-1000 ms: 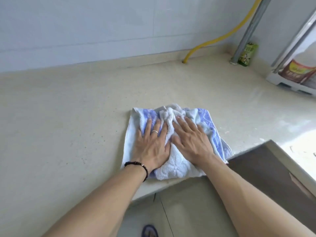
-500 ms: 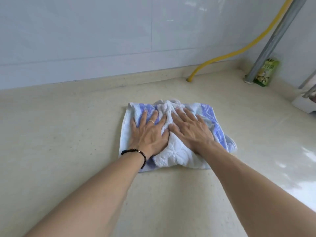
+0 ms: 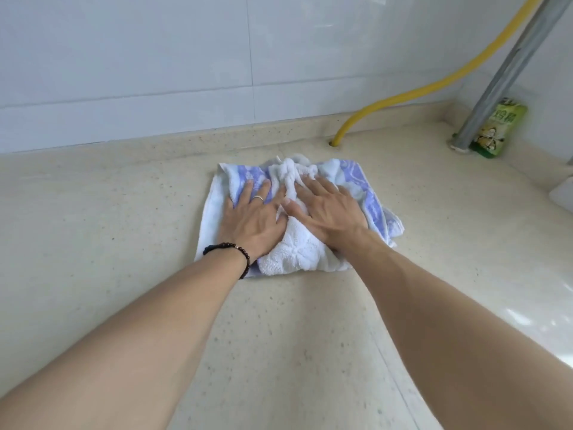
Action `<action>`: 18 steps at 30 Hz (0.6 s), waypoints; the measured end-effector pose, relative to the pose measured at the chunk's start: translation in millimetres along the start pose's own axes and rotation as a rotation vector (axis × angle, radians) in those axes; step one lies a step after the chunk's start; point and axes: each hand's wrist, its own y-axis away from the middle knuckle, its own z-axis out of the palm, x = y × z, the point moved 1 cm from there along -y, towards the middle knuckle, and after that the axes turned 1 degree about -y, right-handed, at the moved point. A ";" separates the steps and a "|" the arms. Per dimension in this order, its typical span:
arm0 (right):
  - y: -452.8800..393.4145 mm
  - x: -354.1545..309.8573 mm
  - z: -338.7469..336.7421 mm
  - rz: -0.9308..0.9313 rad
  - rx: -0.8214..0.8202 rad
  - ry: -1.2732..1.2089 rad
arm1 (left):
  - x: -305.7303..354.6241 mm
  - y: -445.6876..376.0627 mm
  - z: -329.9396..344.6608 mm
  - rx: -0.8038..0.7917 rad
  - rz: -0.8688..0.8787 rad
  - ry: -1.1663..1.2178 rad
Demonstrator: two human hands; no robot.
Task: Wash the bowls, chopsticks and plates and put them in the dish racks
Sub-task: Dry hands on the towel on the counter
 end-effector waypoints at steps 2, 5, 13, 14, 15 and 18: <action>50.7 -2.3 1.5 0.014 -0.009 -0.009 | 18.6 45.4 7.0 -0.022 0.018 -0.017; 130.5 -5.4 4.8 0.041 -0.016 -0.030 | 49.3 116.4 16.2 -0.042 0.033 -0.051; 289.4 9.9 16.9 0.096 -0.066 0.031 | 116.5 254.4 44.1 -0.080 0.105 -0.044; 285.4 12.0 15.6 0.104 -0.064 0.030 | 116.8 249.8 43.3 -0.075 0.095 -0.041; 276.9 14.0 13.0 0.111 -0.059 0.028 | 116.3 242.3 41.7 -0.060 0.092 -0.048; 237.4 27.7 5.1 0.089 -0.070 0.045 | 117.4 204.1 39.9 -0.047 0.094 -0.044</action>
